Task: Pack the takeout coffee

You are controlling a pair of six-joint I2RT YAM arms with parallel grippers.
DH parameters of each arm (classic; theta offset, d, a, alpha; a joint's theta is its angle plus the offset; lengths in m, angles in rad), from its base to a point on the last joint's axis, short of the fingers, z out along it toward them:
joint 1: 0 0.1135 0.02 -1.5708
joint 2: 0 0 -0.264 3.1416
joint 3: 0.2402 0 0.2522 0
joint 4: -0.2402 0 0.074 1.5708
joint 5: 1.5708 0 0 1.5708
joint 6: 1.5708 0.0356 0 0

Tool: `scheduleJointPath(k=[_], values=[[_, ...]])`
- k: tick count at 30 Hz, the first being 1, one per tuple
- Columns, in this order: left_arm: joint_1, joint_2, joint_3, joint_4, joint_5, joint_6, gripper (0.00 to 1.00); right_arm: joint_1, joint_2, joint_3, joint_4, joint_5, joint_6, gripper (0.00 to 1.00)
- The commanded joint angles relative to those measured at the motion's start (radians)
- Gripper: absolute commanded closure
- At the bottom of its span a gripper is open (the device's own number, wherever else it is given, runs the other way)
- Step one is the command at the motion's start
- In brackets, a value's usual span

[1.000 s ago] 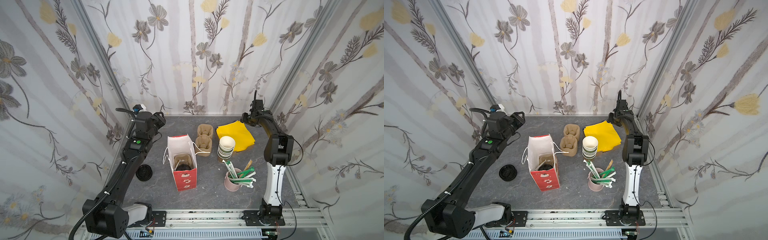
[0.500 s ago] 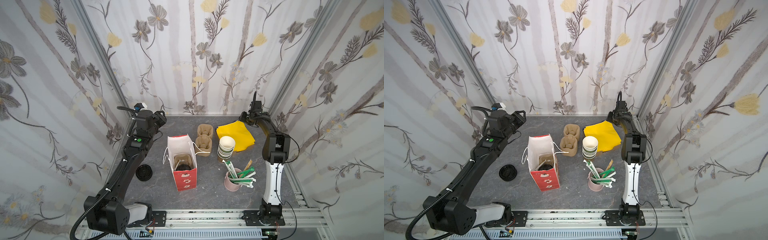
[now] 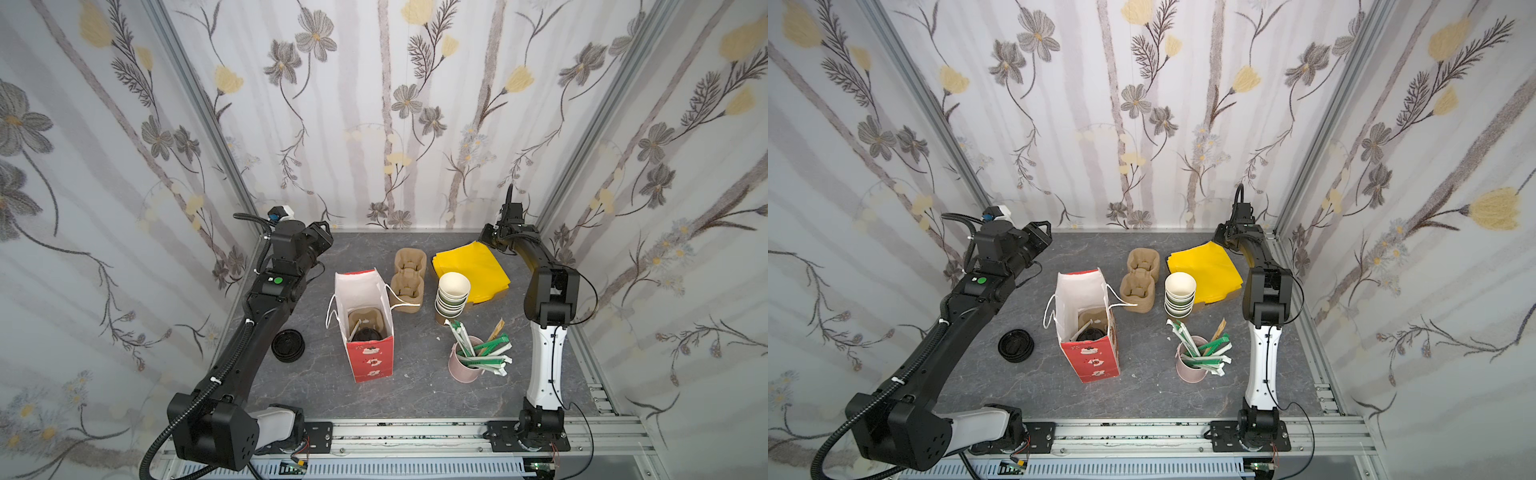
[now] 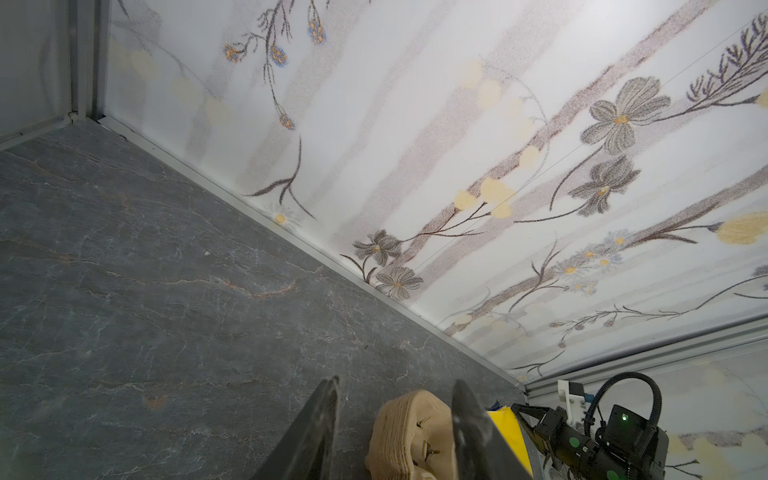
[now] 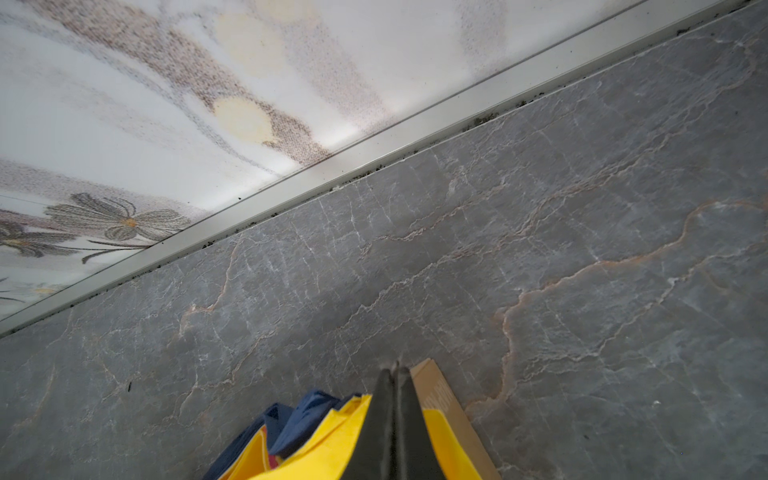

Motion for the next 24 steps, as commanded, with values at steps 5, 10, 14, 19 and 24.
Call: scheduleJointPath(k=[5,10,14,19,24], values=[[-0.001,-0.006,0.001,0.040,-0.022,0.007,0.54,-0.001,-0.069,0.010,0.001,0.019,-0.014,1.00],[0.000,-0.007,-0.005,0.043,-0.023,0.007,0.54,-0.019,-0.115,-0.007,-0.074,0.068,-0.025,1.00],[-0.001,-0.006,-0.022,0.048,-0.020,0.001,0.54,-0.049,-0.131,-0.054,-0.070,0.066,-0.014,1.00],[0.000,-0.007,-0.026,0.055,-0.013,-0.004,0.54,-0.056,-0.098,-0.053,-0.056,0.013,-0.015,1.00],[0.000,-0.006,-0.028,0.057,-0.019,-0.004,0.54,-0.069,-0.111,-0.055,-0.047,-0.038,-0.008,0.67]])
